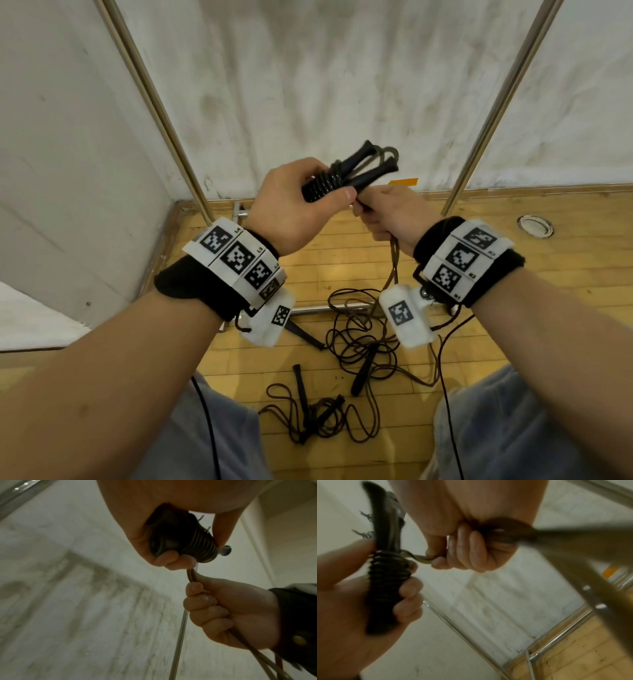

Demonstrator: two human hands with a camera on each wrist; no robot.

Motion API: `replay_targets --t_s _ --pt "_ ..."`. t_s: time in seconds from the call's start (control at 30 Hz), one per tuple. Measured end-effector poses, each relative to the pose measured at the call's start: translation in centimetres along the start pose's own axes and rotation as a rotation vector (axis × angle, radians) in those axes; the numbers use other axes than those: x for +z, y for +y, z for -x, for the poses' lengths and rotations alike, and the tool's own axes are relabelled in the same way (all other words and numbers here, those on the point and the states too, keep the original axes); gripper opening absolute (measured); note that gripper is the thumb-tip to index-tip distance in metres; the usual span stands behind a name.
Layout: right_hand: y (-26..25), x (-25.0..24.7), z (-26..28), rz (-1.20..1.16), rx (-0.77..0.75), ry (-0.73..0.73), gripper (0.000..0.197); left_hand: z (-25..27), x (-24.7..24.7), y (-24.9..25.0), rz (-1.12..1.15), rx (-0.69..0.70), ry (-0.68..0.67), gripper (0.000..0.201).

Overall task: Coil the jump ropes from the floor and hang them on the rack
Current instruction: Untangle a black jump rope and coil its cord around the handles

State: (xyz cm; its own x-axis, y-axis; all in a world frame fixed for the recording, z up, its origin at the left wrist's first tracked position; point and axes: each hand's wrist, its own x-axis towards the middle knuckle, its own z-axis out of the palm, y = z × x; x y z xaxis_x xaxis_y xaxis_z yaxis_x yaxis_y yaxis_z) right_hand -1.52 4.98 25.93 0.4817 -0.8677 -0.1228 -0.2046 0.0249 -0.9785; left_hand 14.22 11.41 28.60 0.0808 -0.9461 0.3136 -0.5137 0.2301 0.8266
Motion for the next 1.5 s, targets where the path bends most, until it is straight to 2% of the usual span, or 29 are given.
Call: replay_targets --t_s 0.13,0.27,0.37,0.5,0.57,0.67,0.73,0.83,0.97,1.07,1.13,1.27,1.4,1.5 --pt "0.1 2.2 0.1 -0.015 -0.08 0.072 0.034 -0.7 -0.1 -0.3 0.17 -0.117 0.111 0.018" --pt "-0.1 2.8 0.1 0.123 -0.16 0.159 0.036 -1.1 -0.2 -0.4 0.286 -0.172 0.131 0.023" --pt "-0.1 3.2 0.5 0.295 -0.205 0.161 0.036 -1.5 -0.2 -0.5 0.337 -0.204 0.141 0.02" --pt "0.2 3.8 0.9 0.491 -0.281 0.109 0.028 -1.8 -0.2 -0.6 0.35 -0.226 0.144 0.012" --pt "0.4 3.6 0.8 0.56 -0.272 0.135 0.027 -1.8 -0.1 -0.5 0.339 -0.222 0.132 0.011" --pt "0.5 2.8 0.3 0.587 -0.174 0.176 0.025 -1.8 0.1 -0.4 0.322 -0.207 0.094 0.013" --pt "0.5 2.5 0.0 0.508 -0.092 0.157 0.024 -1.8 0.2 -0.4 0.3 -0.197 0.065 0.014" --pt "0.6 3.0 0.0 0.247 -0.011 0.116 0.023 -1.8 0.2 -0.4 0.245 -0.17 0.057 0.012" --pt "0.6 3.7 0.0 0.066 -0.009 0.206 0.023 -1.8 -0.1 -0.5 0.205 -0.131 0.121 0.009" --pt "0.4 3.5 -0.1 0.237 -0.142 0.291 0.017 -1.9 -0.4 -0.7 0.187 -0.109 0.173 0.008" --pt "0.5 3.5 0.1 0.375 -0.224 0.269 0.017 -1.9 -0.6 -0.8 0.174 -0.092 0.193 0.009" --pt "0.5 3.8 0.2 0.351 -0.132 0.126 0.03 -1.7 -0.6 -1.5 0.055 -0.057 0.152 0.014" --pt "-0.2 3.2 0.0 0.324 -0.103 0.137 0.027 -1.9 -1.4 -2.7 -0.14 -0.03 0.132 0.021" --pt "-0.5 2.7 0.0 0.328 -0.072 0.112 0.026 -2.1 -1.4 -3.6 -0.317 -0.029 0.058 0.028"
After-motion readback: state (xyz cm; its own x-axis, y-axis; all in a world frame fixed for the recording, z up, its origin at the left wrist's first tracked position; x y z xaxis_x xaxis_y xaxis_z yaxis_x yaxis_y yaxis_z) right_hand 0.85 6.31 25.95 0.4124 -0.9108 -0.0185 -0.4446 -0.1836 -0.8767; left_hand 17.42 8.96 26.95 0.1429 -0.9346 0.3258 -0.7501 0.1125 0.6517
